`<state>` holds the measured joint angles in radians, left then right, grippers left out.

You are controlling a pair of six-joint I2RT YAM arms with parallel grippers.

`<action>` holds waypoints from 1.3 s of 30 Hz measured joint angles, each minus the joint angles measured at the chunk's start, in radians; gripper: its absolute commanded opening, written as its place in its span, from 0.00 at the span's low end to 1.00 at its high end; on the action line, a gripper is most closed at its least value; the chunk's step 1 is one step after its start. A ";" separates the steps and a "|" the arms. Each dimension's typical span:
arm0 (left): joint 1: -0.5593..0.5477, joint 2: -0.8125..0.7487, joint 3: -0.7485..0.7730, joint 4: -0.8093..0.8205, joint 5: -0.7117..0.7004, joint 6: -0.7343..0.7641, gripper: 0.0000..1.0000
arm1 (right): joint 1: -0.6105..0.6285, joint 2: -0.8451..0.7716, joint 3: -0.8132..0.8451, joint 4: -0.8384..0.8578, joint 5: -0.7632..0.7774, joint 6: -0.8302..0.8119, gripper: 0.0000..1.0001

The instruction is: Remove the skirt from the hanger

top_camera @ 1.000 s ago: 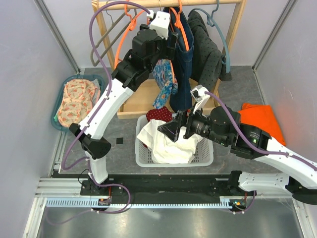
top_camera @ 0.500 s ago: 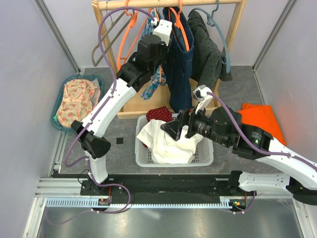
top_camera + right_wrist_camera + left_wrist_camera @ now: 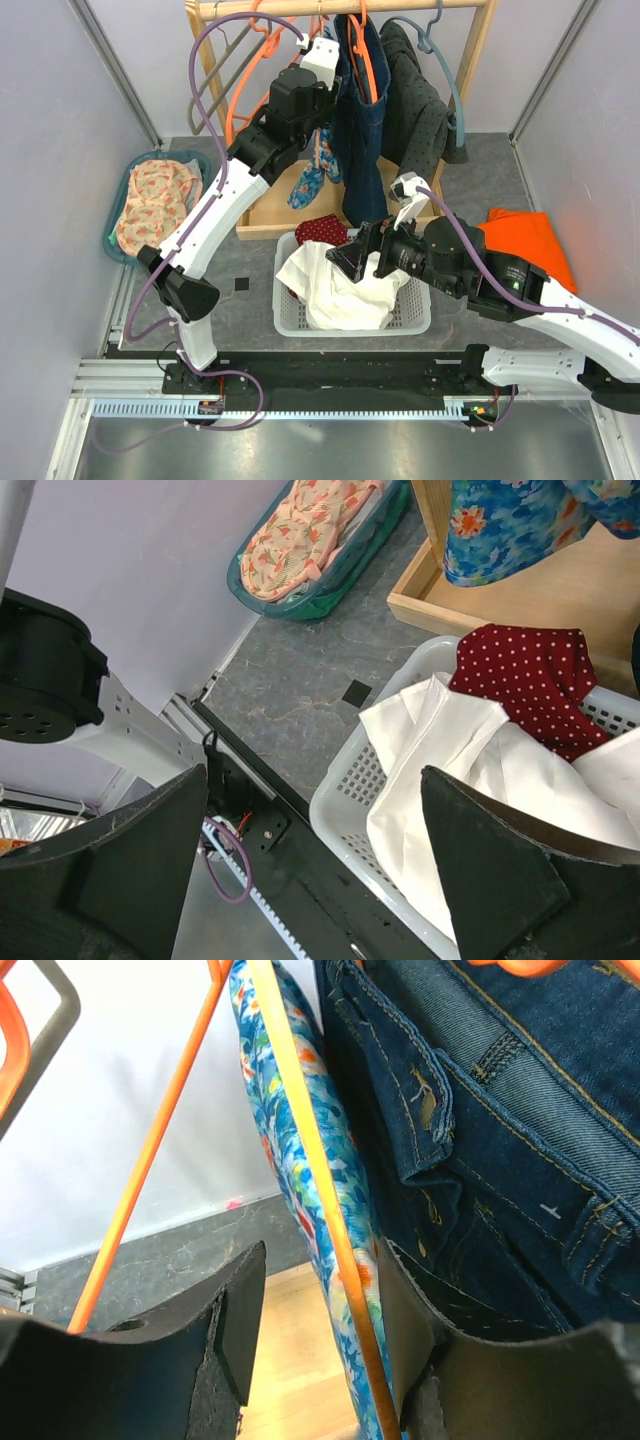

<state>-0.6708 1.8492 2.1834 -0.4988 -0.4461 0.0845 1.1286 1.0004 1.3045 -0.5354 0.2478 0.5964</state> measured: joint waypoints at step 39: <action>0.107 -0.087 0.100 -0.132 0.142 0.060 0.02 | 0.000 -0.026 -0.104 0.005 0.055 0.002 0.90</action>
<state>-0.5640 1.7618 2.2837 -0.6304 -0.3042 0.1444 1.1282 0.9741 1.2007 -0.5301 0.3031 0.5983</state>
